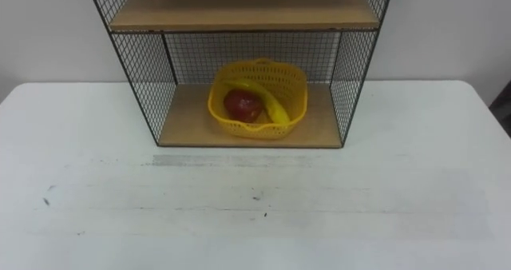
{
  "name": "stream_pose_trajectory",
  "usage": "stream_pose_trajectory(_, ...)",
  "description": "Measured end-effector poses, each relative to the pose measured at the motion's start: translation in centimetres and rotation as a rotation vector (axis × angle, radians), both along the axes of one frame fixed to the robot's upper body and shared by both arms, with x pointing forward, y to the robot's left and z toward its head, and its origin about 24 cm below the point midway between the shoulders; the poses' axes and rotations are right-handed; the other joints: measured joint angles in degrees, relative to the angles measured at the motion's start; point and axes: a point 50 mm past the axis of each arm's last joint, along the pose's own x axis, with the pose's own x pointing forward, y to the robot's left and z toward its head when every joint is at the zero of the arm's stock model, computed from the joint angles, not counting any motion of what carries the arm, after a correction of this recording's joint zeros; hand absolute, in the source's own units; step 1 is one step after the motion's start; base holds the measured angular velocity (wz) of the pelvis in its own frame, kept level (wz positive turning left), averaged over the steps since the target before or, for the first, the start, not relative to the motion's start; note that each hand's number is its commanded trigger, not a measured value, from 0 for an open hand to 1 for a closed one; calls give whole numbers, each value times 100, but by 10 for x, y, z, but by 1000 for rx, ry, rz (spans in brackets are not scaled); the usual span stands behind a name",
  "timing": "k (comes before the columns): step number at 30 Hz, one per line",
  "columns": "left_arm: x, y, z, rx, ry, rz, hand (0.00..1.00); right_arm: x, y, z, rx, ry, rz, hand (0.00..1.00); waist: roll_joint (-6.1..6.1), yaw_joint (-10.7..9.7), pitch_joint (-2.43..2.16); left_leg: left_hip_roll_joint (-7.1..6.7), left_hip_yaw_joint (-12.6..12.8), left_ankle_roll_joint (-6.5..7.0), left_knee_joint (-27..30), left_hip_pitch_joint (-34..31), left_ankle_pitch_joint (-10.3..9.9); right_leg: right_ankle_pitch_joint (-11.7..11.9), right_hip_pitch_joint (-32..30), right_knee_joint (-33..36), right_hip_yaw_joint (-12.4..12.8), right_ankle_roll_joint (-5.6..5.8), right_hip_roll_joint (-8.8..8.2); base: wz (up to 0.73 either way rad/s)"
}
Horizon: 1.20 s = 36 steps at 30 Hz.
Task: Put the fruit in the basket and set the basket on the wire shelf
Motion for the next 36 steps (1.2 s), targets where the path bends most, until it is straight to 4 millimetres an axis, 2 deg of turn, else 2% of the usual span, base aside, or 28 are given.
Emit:
stream_pose_trajectory(4,-10,-13,-13,-75,6,-12,0,-1,8,-10,51,1,28,0,-35,-61,5,15,13,-1,2,-3,-4,20,27,-51,3,1,13,0)
stream_pose_trajectory(7,-13,-32,-29,-154,30,-68,0,2,18,-22,144,47,107,0,-36,-79,7,25,15,7,-17,59,-10,74,122,-161,8,8,28,-1)
stream_pose_trajectory(11,-18,-65,-54,-354,114,-201,0,11,33,-39,294,125,283,0,-54,-29,0,55,107,13,-70,181,-16,116,227,-234,93,19,57,-10)
stream_pose_trajectory(15,-3,-90,-76,-534,184,-442,0,29,50,-58,428,130,481,0,-117,-73,0,54,106,9,-94,217,-14,139,262,-253,82,7,58,0)
stream_pose_trajectory(21,28,-108,-94,-714,358,-844,0,48,80,-82,599,148,716,0,-106,-64,9,99,176,-8,-121,398,-19,201,460,-355,105,-18,94,-3)
stream_pose_trajectory(29,53,-133,-111,-858,427,-1131,0,65,106,-98,731,174,931,0,-80,-104,12,108,233,-32,-201,490,-8,271,526,-457,170,-23,116,-7)
stream_pose_trajectory(33,68,-140,-115,-899,543,-1323,0,79,114,-104,826,291,1185,0,-51,-93,13,108,243,-52,-200,519,6,281,535,-445,189,-24,120,-4)
stream_pose_trajectory(36,79,-146,-119,-927,589,-1401,0,86,121,-107,872,311,1277,0,-43,-112,28,104,242,-57,-216,571,13,281,544,-441,182,-24,116,0)
